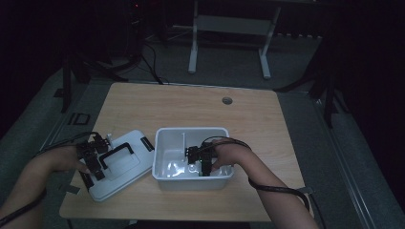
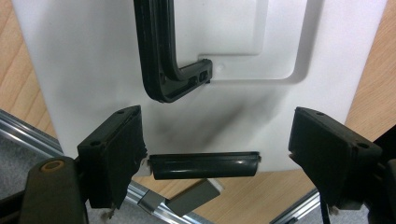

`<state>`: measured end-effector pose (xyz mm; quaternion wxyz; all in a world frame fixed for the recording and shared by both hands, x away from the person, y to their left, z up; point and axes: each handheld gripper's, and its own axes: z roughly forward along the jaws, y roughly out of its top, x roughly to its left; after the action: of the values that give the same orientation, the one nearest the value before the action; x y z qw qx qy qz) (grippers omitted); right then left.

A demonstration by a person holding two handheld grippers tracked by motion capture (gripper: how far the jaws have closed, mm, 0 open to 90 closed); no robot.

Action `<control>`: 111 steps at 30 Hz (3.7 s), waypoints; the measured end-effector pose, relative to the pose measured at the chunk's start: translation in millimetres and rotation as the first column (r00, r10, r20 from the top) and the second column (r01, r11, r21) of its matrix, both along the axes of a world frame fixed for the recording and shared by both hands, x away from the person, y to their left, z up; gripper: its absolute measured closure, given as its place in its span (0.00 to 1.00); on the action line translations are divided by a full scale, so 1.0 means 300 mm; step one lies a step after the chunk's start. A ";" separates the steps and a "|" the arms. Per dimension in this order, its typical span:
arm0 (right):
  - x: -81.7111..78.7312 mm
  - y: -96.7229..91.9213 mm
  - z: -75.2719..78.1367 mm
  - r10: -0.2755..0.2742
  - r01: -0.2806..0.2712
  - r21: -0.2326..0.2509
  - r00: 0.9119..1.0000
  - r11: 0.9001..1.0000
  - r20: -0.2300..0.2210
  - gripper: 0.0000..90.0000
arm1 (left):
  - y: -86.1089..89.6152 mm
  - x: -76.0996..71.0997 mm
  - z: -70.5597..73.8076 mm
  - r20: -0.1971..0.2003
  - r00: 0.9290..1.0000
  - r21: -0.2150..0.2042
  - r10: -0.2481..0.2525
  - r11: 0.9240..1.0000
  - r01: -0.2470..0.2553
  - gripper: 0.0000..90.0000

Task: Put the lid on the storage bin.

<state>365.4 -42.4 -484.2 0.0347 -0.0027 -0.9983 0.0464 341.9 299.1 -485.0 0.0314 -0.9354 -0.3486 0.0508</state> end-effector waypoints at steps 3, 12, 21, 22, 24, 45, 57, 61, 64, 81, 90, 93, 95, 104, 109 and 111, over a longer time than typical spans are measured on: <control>0.000 0.008 -0.004 0.002 -0.002 -0.008 1.000 1.000 0.000 0.55 | 0.001 0.000 -0.001 -0.001 1.000 0.002 0.000 1.000 0.000 0.20; 0.002 0.033 -0.036 0.012 -0.011 -0.028 1.000 1.000 0.014 0.55 | 0.005 0.000 0.002 0.001 1.000 0.001 0.000 1.000 0.000 0.20; 0.001 0.033 -0.030 0.003 -0.003 -0.007 1.000 1.000 0.006 0.52 | 0.012 -0.003 0.005 0.001 1.000 0.001 0.006 1.000 -0.006 0.20; 0.001 0.032 -0.025 0.003 -0.003 -0.005 1.000 1.000 0.001 0.52 | 0.012 -0.003 0.005 0.000 1.000 0.002 0.005 1.000 -0.005 0.20; 0.000 0.032 -0.017 0.002 -0.002 -0.006 1.000 1.000 0.007 0.52 | 0.012 -0.003 0.005 0.000 1.000 0.003 0.004 1.000 -0.004 0.20; 0.016 -0.096 0.252 -0.072 0.066 0.096 0.996 0.993 0.057 0.50 | -0.011 0.004 0.013 0.006 1.000 0.005 -0.002 1.000 0.002 0.20; 0.010 -0.213 0.370 -0.106 0.091 0.146 0.989 0.985 0.103 0.47 | -0.012 0.005 0.012 0.011 1.000 0.012 -0.003 1.000 0.002 0.20; 0.010 -0.258 0.387 -0.127 0.108 0.156 0.985 0.982 0.114 0.44 | -0.014 0.004 0.014 0.009 1.000 0.015 -0.003 1.000 0.002 0.20; 0.011 -0.288 0.392 -0.141 0.122 0.158 0.983 0.980 0.118 0.42 | -0.014 0.003 0.015 0.010 1.000 0.013 -0.005 1.000 0.005 0.20; 0.025 -0.471 0.328 -0.203 0.181 0.181 0.973 0.967 0.114 0.18 | -0.001 0.001 0.049 0.074 0.997 -0.039 -0.024 0.999 0.027 0.20; 0.037 -0.572 0.248 -0.248 0.229 0.136 0.958 0.964 0.144 0.16 | -0.003 0.004 0.026 0.091 0.995 -0.011 -0.038 0.999 0.039 0.23; 0.035 -0.615 0.203 -0.253 0.239 0.104 0.957 0.965 0.145 0.16 | 0.000 0.014 0.021 0.110 0.993 -0.029 -0.052 0.998 0.056 0.29; 0.034 -0.634 0.184 -0.263 0.250 0.103 0.954 0.963 0.142 0.17 | -0.001 0.022 0.020 0.107 0.993 -0.046 -0.045 0.998 0.050 0.34; 0.028 -0.684 0.129 -0.281 0.272 0.080 0.950 0.959 0.139 0.17 | -0.027 0.045 -0.009 0.056 0.997 -0.021 -0.047 0.999 0.048 0.58; 0.020 -0.700 0.115 -0.299 0.285 0.123 0.947 0.951 0.118 0.17 | -0.049 0.047 -0.025 0.057 0.997 0.038 -0.051 0.998 0.049 0.74; 0.019 -0.703 0.112 -0.302 0.288 0.128 0.946 0.949 0.114 0.17 | -0.057 0.048 -0.025 0.055 0.997 0.050 -0.050 0.998 0.047 0.76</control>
<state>371.2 -253.2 -450.6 -0.0250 -0.1533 -0.9878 -0.0145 356.3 281.9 -492.5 0.0453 -0.9436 -0.3278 0.0152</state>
